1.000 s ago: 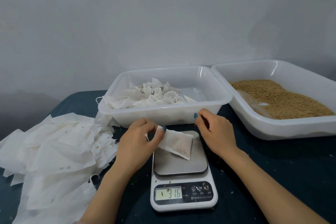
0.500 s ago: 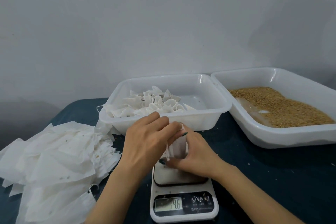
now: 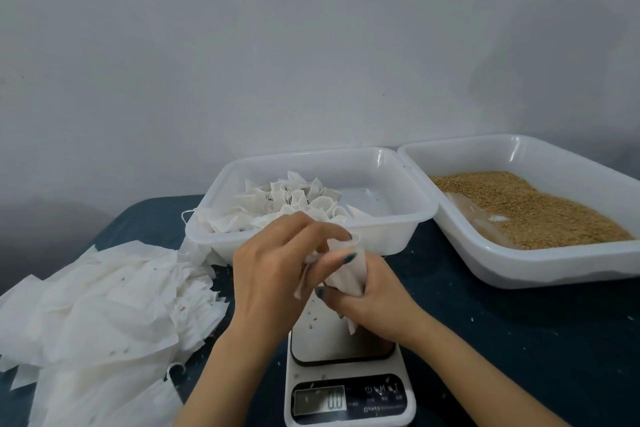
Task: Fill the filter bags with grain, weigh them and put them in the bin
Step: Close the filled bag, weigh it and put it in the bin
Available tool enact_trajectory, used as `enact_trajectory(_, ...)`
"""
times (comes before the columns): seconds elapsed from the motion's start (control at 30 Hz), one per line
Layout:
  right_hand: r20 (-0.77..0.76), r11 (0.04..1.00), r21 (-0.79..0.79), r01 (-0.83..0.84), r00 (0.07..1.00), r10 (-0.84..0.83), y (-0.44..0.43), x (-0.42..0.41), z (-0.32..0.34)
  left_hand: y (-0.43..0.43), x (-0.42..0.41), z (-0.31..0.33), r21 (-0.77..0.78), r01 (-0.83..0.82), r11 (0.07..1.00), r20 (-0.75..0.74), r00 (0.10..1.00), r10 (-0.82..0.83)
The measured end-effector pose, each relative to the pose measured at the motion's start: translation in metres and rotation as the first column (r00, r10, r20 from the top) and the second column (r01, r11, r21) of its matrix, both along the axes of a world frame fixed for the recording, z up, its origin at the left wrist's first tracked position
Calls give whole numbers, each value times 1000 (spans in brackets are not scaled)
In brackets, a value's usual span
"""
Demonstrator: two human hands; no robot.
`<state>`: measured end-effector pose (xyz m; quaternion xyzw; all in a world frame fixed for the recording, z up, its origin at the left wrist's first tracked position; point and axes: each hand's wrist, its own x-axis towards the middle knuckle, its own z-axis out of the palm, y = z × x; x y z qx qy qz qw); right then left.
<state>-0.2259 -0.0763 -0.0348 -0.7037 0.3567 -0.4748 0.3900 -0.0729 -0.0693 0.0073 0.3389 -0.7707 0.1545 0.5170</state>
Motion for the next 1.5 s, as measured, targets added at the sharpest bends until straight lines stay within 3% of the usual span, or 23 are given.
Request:
enact_trajectory(0.07, 13, 999, 0, 35, 999, -35, 0, -6, 0, 1, 2, -2, 116, 114, 987, -214, 973, -87)
enact_trajectory(0.17, 8, 995, -16, 97, 995, -97, -2, -18, 6, -2, 6, -13, 222, 253, 942, -492, 863, -116)
enact_trajectory(0.27, -31, 976, -76, 202, 978, -205, -9, -35, 18, -4, 13, -22, 301, 319, 899, -631, 773, -63)
enact_trajectory(0.33, -71, 929, -113, 353, 929, -362, -19, -50, 24, -7, 16, -23, 323, 343, 882, -680, 732, -36)
enact_trajectory(0.4, -213, 815, -182, 551, 787, -579, -31, -69, 32, -8, 17, -23, 324, 360, 875, -705, 709, -30)
enact_trajectory(0.47, -385, 653, -330, 682, 534, -753, -42, -91, 40, -8, 17, -24, 330, 376, 866, -712, 701, -33)
enact_trajectory(0.57, -493, 525, -395, 754, 308, -814, -50, -118, 46, -9, 16, -25, 354, 401, 845, -710, 703, -37)
enact_trajectory(0.77, -735, 462, -335, 821, 79, -673, -61, -151, 56, -12, 16, -28, 383, 434, 815, -705, 708, -46)
enact_trajectory(0.93, -939, 518, -243, 820, -65, -338, -66, -158, 60, -12, 19, -30, 403, 436, 805, -691, 721, -45)
enact_trajectory(1.33, -998, 617, -64, 784, -63, -24, -70, -169, 63, -13, 18, -34, 440, 398, 805, -669, 743, -2)
enact_trajectory(1.5, -997, 622, -53, 781, -81, 15, -70, -167, 69, -18, 19, -44, 547, 342, 764, -618, 781, 92)
